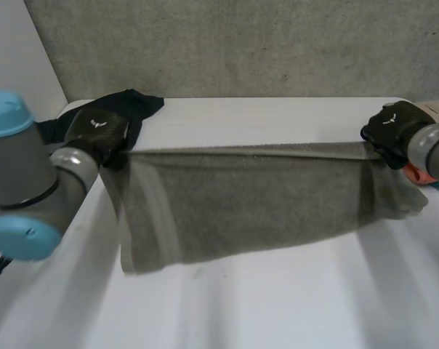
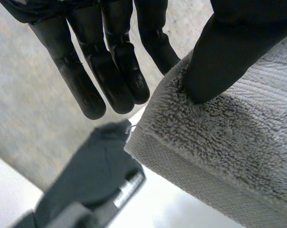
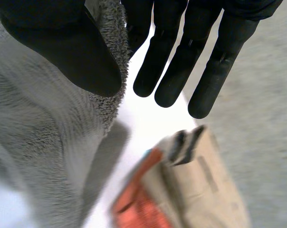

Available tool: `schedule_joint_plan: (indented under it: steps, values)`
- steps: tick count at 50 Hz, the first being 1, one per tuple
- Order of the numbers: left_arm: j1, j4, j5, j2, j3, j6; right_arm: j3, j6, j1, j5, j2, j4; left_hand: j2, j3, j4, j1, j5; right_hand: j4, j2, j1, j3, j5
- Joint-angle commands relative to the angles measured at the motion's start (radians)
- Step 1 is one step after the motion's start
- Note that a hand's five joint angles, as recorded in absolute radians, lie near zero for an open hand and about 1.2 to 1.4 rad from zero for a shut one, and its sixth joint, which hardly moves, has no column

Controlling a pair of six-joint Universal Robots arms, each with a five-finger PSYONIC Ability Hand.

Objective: Fold the laundry.

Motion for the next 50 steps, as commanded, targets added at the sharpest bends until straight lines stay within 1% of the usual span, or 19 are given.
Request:
schedule_joint_plan:
  steps: [1,3,7,10,16,18,22,28,29,33,34,35,36,37,38,43,44,48,50]
  values:
    - [-0.018,0.186,0.009,-0.074,0.293,0.031,-0.165,0.080,0.044,0.057,0.055,-0.408,0.197,0.200,0.194,0.223,0.241,0.198,0.218,0.287,0.206,0.200]
    - [-0.012,0.339,0.011,-0.063,0.331,0.028,-0.167,0.115,0.044,0.045,0.028,-0.532,0.197,0.200,0.194,0.223,0.241,0.198,0.218,0.287,0.206,0.200]
    - [-0.014,0.546,0.003,0.025,0.328,0.028,-0.121,0.187,0.042,-0.022,-0.066,-0.779,0.197,0.200,0.194,0.223,0.241,0.198,0.218,0.287,0.206,0.200]
    - [-0.018,0.544,0.000,0.085,0.280,0.027,-0.079,0.198,0.041,-0.103,-0.117,-0.805,0.197,0.200,0.194,0.223,0.241,0.198,0.218,0.287,0.206,0.200]
    - [-0.020,0.486,0.003,0.110,0.095,0.024,-0.033,0.204,0.024,-0.254,-0.132,-0.612,0.197,0.200,0.194,0.223,0.241,0.198,0.218,0.287,0.206,0.200]
    - [-0.018,0.469,0.006,0.118,0.004,0.017,-0.015,0.191,0.011,-0.343,-0.123,-0.500,0.197,0.200,0.194,0.223,0.241,0.198,0.218,0.287,0.206,0.200]
    - [-0.015,0.463,0.014,0.128,-0.148,0.004,0.027,0.111,-0.038,-0.452,-0.085,-0.336,0.197,0.200,0.194,0.223,0.241,0.198,0.218,0.287,0.206,0.200]
    - [-0.012,0.469,0.014,0.118,-0.285,-0.003,0.080,-0.192,-0.044,-0.463,0.027,-0.161,0.197,0.200,0.194,0.223,0.241,0.198,0.218,0.287,0.206,0.200]
    - [-0.012,0.469,0.014,0.116,-0.296,-0.004,0.093,-0.295,-0.044,-0.450,0.064,-0.121,0.197,0.200,0.194,0.223,0.241,0.198,0.218,0.287,0.206,0.200]
    - [-0.006,0.469,0.014,0.115,-0.321,-0.024,0.108,-0.479,-0.042,-0.412,0.156,-0.086,0.197,0.200,0.194,0.223,0.241,0.198,0.218,0.287,0.206,0.200]
    - [-0.004,0.469,0.012,0.115,-0.322,-0.035,0.108,-0.492,-0.039,-0.404,0.164,-0.087,0.197,0.200,0.194,0.223,0.241,0.164,0.184,0.253,0.173,0.166]
    - [-0.004,0.469,0.012,0.115,-0.322,-0.041,0.109,-0.492,-0.038,-0.401,0.167,-0.089,0.197,0.200,0.194,0.223,0.241,-0.077,-0.057,0.011,-0.069,-0.075]
    - [-0.004,0.469,0.012,0.115,-0.322,-0.045,0.113,-0.471,-0.032,-0.400,0.172,-0.092,0.197,0.200,0.194,0.223,0.241,-0.617,-0.597,-0.529,-0.609,-0.615]
    - [-0.003,0.469,0.012,0.116,-0.322,-0.050,0.116,-0.448,-0.027,-0.400,0.172,-0.096,0.197,0.200,0.194,0.223,0.241,-0.847,-0.826,-0.758,-0.838,-0.845]
    - [0.000,0.467,0.011,0.119,-0.321,-0.059,0.119,-0.419,-0.025,-0.401,0.172,-0.101,0.197,0.200,0.194,0.223,0.241,-0.965,-0.945,-0.877,-0.957,-0.963]
    - [0.006,0.463,0.011,0.128,-0.324,-0.087,0.168,-0.095,-0.028,-0.403,0.129,-0.156,0.197,0.200,0.194,0.223,0.241,-1.007,-0.987,-0.919,-0.999,-1.005]
    - [0.006,0.463,0.009,0.130,-0.325,-0.093,0.194,0.030,-0.035,-0.403,0.086,-0.182,0.197,0.200,0.194,0.223,0.241,-1.013,-0.993,-0.925,-1.005,-1.011]
    - [0.006,0.461,0.008,0.139,-0.333,-0.122,0.273,0.320,-0.047,-0.383,-0.026,-0.236,0.197,0.200,0.194,0.223,0.241,-1.002,-0.981,-0.913,-0.993,-1.000]
    - [0.006,0.461,0.008,0.145,-0.342,-0.139,0.306,0.408,-0.067,-0.368,-0.060,-0.245,0.197,0.200,0.194,0.223,0.241,-0.999,-0.979,-0.910,-0.990,-0.997]
